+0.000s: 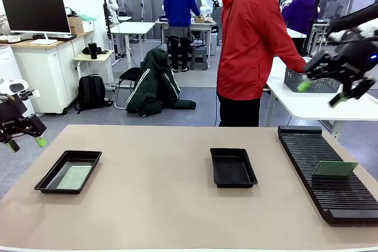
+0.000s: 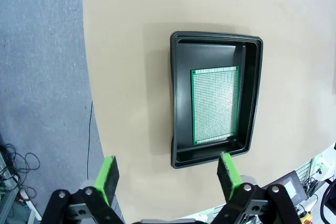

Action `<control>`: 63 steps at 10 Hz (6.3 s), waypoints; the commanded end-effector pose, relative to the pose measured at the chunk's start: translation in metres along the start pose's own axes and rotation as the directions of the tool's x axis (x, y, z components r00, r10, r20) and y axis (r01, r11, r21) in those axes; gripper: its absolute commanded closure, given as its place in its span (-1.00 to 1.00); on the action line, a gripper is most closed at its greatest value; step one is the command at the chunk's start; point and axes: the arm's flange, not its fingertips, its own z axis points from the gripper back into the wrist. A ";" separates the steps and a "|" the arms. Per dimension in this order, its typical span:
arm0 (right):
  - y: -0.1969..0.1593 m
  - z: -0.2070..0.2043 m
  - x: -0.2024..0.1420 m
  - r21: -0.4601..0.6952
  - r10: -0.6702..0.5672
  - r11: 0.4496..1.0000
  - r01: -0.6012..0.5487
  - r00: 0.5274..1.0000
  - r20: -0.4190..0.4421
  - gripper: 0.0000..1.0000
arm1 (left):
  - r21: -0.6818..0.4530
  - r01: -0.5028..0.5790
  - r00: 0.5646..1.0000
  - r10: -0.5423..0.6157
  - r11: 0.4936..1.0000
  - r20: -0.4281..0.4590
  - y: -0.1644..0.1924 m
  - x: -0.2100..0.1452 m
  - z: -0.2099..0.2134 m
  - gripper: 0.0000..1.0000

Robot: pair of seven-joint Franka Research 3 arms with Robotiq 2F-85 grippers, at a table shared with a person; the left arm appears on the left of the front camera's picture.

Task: Inspect and transfer BCBs to ESD trays.
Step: Pick up the Blank PCB from the PCB Rack and place it in the right ESD tray.

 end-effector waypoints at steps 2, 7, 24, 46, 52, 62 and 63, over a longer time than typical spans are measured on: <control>-0.027 0.048 0.031 -0.069 0.341 0.936 -0.344 0.939 -0.051 -1.00 | 0.001 0.003 1.000 -0.003 1.000 0.013 0.001 -0.001 -0.001 -1.00; -0.045 0.098 0.044 0.064 0.795 0.587 -0.807 0.560 -0.232 -1.00 | 0.001 0.003 1.000 -0.003 1.000 0.013 0.001 -0.001 -0.001 -1.00; -0.038 0.114 0.040 0.067 0.941 0.079 -0.995 0.053 -0.333 -1.00 | 0.001 0.003 1.000 -0.003 1.000 0.013 0.001 -0.001 -0.001 -1.00; -0.147 -0.106 0.018 0.028 0.941 -0.204 -0.979 -0.204 -0.272 -1.00 | 0.001 0.003 1.000 -0.003 1.000 0.013 0.001 -0.001 -0.001 -1.00; -0.173 -0.157 0.017 0.043 0.942 -0.188 -0.981 -0.192 -0.276 -1.00 | 0.001 0.003 1.000 -0.003 1.000 0.013 0.001 -0.001 -0.001 -1.00; -0.206 -0.198 0.008 0.009 0.960 -0.118 -0.993 -0.116 -0.254 -1.00 | 0.001 0.003 1.000 -0.003 1.000 0.013 0.001 -0.001 -0.001 -1.00; -0.208 -0.198 0.008 0.006 0.962 -0.104 -0.995 -0.102 -0.252 -1.00 | 0.001 0.003 1.000 -0.003 1.000 0.013 0.001 -0.001 -0.001 -1.00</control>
